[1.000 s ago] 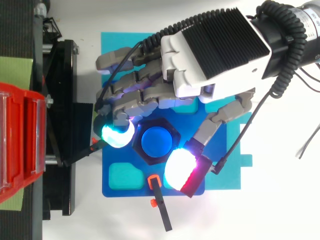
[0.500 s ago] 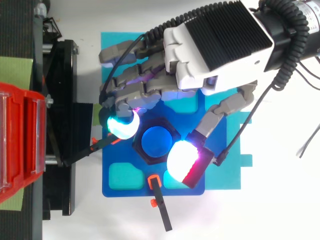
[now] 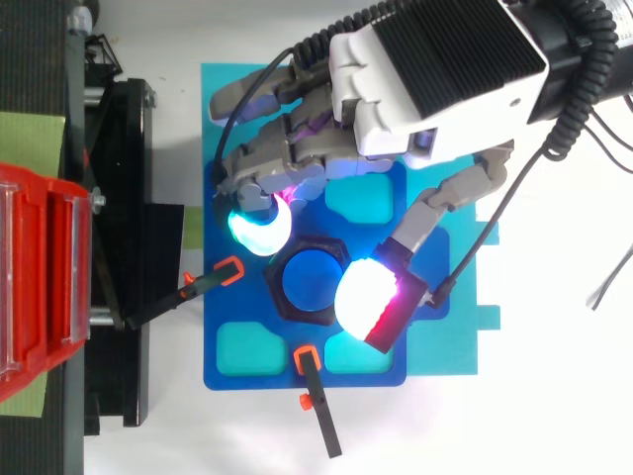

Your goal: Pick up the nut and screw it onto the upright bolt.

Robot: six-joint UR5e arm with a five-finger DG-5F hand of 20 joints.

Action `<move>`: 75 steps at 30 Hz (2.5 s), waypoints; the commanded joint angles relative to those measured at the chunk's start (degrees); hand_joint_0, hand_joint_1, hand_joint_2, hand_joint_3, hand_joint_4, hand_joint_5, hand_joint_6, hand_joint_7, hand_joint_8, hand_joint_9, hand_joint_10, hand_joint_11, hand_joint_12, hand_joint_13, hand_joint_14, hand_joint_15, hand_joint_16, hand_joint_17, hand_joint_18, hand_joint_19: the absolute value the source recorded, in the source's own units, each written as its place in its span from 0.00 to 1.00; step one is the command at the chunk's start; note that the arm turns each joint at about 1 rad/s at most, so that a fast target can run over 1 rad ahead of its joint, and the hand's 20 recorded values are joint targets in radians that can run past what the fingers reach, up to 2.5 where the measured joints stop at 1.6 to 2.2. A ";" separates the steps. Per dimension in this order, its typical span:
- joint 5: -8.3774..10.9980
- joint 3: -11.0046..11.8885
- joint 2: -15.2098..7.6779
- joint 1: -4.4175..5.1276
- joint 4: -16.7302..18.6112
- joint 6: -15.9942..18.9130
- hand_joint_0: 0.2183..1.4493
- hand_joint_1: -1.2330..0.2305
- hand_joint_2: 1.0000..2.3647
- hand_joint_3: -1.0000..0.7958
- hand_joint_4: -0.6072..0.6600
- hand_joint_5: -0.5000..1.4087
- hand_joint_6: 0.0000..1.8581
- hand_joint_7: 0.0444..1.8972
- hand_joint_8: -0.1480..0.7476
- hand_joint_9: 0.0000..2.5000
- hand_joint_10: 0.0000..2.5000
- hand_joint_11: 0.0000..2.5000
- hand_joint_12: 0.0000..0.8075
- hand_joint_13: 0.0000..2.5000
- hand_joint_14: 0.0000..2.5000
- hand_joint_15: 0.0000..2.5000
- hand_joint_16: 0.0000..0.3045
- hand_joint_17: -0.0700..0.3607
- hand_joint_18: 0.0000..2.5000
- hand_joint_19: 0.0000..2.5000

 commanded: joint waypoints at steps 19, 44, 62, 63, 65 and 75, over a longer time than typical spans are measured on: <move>-1.15 0.00 0.00 -1.32 0.46 -0.01 0.25 0.54 0.00 0.28 0.53 0.30 0.32 0.71 0.40 0.58 0.00 0.03 0.19 0.37 0.00 0.00 0.03 0.20 0.23 0.00; -5.99 5.62 0.09 -2.81 -4.29 1.14 0.18 0.60 0.00 0.28 0.63 0.18 0.27 0.38 0.43 0.32 0.00 0.00 0.35 0.21 0.00 0.00 0.10 0.33 0.08 0.00; -4.14 1.23 -0.26 -0.44 -0.07 3.95 0.16 0.63 0.00 0.28 0.58 0.14 0.27 0.37 0.40 0.00 0.00 0.00 0.42 0.00 0.00 0.00 0.14 0.39 0.00 0.00; -4.05 1.14 -0.26 -0.44 0.11 4.04 0.16 0.64 0.00 0.28 0.58 0.14 0.27 0.37 0.40 0.00 0.00 0.00 0.42 0.00 0.00 0.00 0.15 0.39 0.00 0.00; -4.05 0.88 -0.26 -0.26 -0.07 4.21 0.15 0.62 0.00 0.28 0.59 0.14 0.27 0.38 0.41 0.00 0.00 0.00 0.43 0.00 0.00 0.00 0.15 0.40 0.00 0.00; -4.05 0.88 -0.26 -0.09 0.37 4.56 0.13 0.51 0.00 0.28 0.59 0.13 0.27 0.38 0.42 0.00 0.00 0.00 0.45 0.00 0.00 0.00 0.16 0.42 0.00 0.00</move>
